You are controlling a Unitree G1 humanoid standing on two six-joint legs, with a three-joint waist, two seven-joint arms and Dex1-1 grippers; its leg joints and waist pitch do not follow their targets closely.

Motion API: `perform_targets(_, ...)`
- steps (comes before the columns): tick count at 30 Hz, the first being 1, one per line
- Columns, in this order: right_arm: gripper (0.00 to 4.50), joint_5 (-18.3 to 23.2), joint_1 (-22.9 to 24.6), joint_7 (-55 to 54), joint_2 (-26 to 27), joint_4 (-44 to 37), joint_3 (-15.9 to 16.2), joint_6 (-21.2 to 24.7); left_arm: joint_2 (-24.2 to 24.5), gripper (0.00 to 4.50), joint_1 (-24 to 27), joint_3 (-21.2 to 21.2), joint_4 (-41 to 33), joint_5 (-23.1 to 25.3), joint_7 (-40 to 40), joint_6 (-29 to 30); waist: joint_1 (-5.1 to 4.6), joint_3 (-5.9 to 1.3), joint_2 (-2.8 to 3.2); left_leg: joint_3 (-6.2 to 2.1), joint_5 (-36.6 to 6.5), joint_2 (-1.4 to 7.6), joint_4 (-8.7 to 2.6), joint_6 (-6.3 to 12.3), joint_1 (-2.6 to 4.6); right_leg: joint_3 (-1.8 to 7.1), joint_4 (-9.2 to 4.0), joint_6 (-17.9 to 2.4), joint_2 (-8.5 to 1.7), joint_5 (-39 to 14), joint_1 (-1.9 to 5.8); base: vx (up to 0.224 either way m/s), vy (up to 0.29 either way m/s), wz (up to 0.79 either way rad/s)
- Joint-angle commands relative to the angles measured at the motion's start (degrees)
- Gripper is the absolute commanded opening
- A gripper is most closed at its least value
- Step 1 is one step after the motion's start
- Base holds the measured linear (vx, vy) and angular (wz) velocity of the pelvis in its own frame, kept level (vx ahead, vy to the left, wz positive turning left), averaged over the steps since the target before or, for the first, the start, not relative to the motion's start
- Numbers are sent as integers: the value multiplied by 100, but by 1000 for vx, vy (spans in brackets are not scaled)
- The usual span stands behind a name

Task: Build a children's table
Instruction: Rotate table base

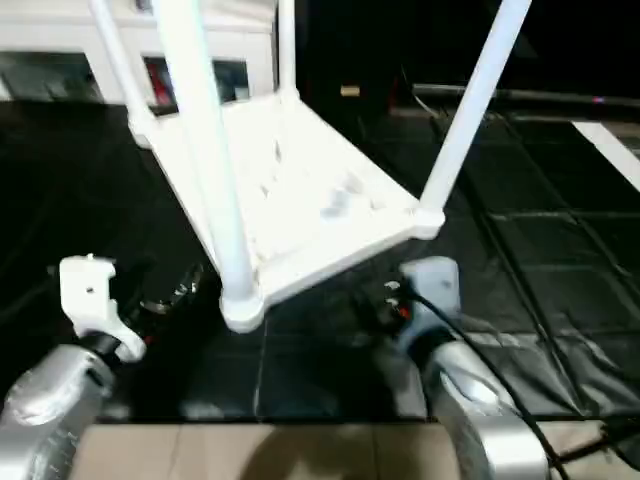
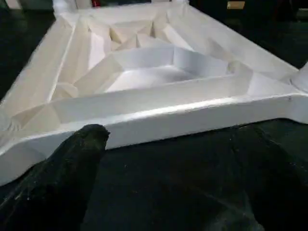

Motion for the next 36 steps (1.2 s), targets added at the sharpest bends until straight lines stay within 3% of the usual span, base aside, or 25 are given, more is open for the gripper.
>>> perform_targets(1, 444, -166, -146, -148, -133, 274, -72, 120, 174, 435, -151, -45, 35, -403, -581, 214, -39, -175, 88, 40, -543, 245, -537, -106, -51, 192, -419, -1103, -295, -235, 322, -81, 20, -2)
perform_targets(2, 444, -214, -209, -174, -175, 395, -70, 119, 260, 435, -188, -106, 35, -527, -807, 319, -50, -136, 82, 67, -1115, 271, -577, -77, -27, 204, -494, -1051, -309, -1074, 268, -93, 20, 1)
perform_targets(4, 444, -262, -287, -198, -202, 530, -70, 119, 396, 435, -226, -206, 59, -624, -1050, 390, -50, -133, 78, 101, -1360, 288, -593, -36, -29, 238, -559, -938, -350, -1704, 223, -84, 20, 3)
perform_targets(5, 444, -290, -352, -221, -211, 627, -75, 129, 492, 435, -257, -271, 93, -677, -1214, 444, -41, -149, 84, 112, -1347, 292, -595, -31, -30, 240, -564, -904, -358, -1781, 212, -66, 8, 1)
perform_targets(7, 444, -347, -512, -233, -209, 859, -82, 151, 706, 435, -352, -383, 222, -777, -1574, 500, -35, -170, 92, 138, -1226, 295, -602, -47, -57, 247, -553, -854, -348, -1685, 185, -53, 0, -2)
perform_targets(8, 444, -400, -604, -235, -221, 987, -63, 141, 805, 435, -420, -415, 306, -818, -1737, 536, -35, -175, 67, 152, -1205, 287, -594, -39, -53, 251, -562, -846, -347, -1675, 173, 0, 0, 0)
perform_targets(11, 444, -464, -911, -276, -218, 1419, 5, 130, 1052, 435, -714, -481, 561, -983, -2175, 698, -23, -211, 61, 177, -971, 273, -587, -29, -73, 258, -548, -884, -351, -1488, 185, 0, 0, 0)
perform_targets(12, 444, -488, -1012, -284, -212, 1599, 29, 132, 1102, 435, -824, -526, 658, -926, -2240, 688, -18, -228, 84, 186, -839, 259, -578, -30, -67, 252, -528, -937, -342, -1314, 177, 0, 0, 0)
perform_targets(19, 444, -555, -1749, -150, -23, 2815, 76, -310, 1050, 435, -1611, -484, 1697, -462, -1790, 391, -19, -287, 141, 247, -340, 267, -545, -42, -99, 219, -452, -1262, -321, -308, 225, 0, 0, 0)
perform_targets(21, 444, -574, -1853, -116, -15, 2998, 91, -370, 1044, 435, -1683, -481, 1788, -405, -1743, 330, -10, -328, 122, 253, -103, 275, -518, -35, -116, 220, -404, -1338, -332, 63, 268, 0, 0, 0)
perform_targets(24, 444, -580, -2301, -57, 103, 3890, 68, -666, 892, 435, -1977, -429, 2024, -480, -1741, 267, 3, -394, 106, 293, 480, 269, -458, 120, -138, 218, -319, -1563, -334, 947, 287, 0, 0, 0)
perform_targets(26, 444, -575, -2490, -59, 173, 4230, 48, -788, 815, 435, -2085, -472, 2050, -508, -1814, 183, 13, -389, 80, 323, 621, 273, -453, 262, -162, 210, -302, -1680, -329, 1178, 281, 0, 0, 0)
perform_targets(30, 444, -538, -2877, -3, 339, 4935, -14, -1058, 610, 435, -2222, -573, 1911, -905, -2156, 243, 34, -366, 56, 363, 260, 327, -468, 333, -132, 213, -338, -1768, -383, 636, 250, 0, 0, 0)
perform_targets(36, 444, -572, -3284, 130, 518, 5755, 6, -1517, 549, 435, -2001, -1073, 1120, -1597, -2863, 839, -9, -340, 91, 362, -22, 347, -494, 222, -166, 203, -361, -1683, -396, 170, 263, 0, 0, 0)
